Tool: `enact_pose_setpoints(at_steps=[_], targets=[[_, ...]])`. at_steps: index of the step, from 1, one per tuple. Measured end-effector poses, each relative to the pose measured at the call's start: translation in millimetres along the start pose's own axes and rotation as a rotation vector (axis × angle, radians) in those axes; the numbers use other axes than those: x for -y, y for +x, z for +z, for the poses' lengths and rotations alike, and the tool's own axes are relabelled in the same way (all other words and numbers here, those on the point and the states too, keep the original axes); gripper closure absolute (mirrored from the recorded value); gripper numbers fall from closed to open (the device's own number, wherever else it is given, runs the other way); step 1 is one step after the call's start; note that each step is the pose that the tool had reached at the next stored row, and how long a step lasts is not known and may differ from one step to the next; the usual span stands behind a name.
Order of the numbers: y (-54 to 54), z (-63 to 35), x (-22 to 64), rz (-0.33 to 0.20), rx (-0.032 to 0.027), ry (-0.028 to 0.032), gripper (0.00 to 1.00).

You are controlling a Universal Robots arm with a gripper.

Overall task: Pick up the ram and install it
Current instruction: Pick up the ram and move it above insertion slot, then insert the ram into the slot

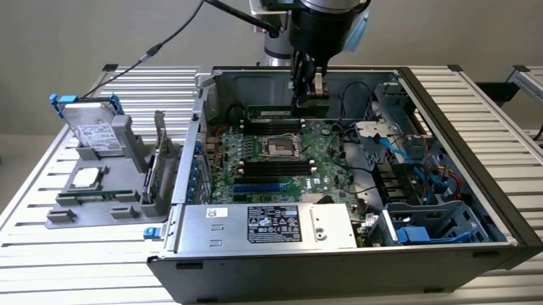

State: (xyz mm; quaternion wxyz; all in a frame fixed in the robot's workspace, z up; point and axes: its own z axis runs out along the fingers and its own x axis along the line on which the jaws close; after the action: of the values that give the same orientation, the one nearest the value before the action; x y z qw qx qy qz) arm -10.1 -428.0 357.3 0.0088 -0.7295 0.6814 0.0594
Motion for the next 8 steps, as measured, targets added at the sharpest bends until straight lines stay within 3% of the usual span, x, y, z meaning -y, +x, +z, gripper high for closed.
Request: enact_pose_setpoints(at_steps=[8], targets=[[0.0, -0.1, 0.0, 0.000, -0.0004, -0.0010, 0.87]])
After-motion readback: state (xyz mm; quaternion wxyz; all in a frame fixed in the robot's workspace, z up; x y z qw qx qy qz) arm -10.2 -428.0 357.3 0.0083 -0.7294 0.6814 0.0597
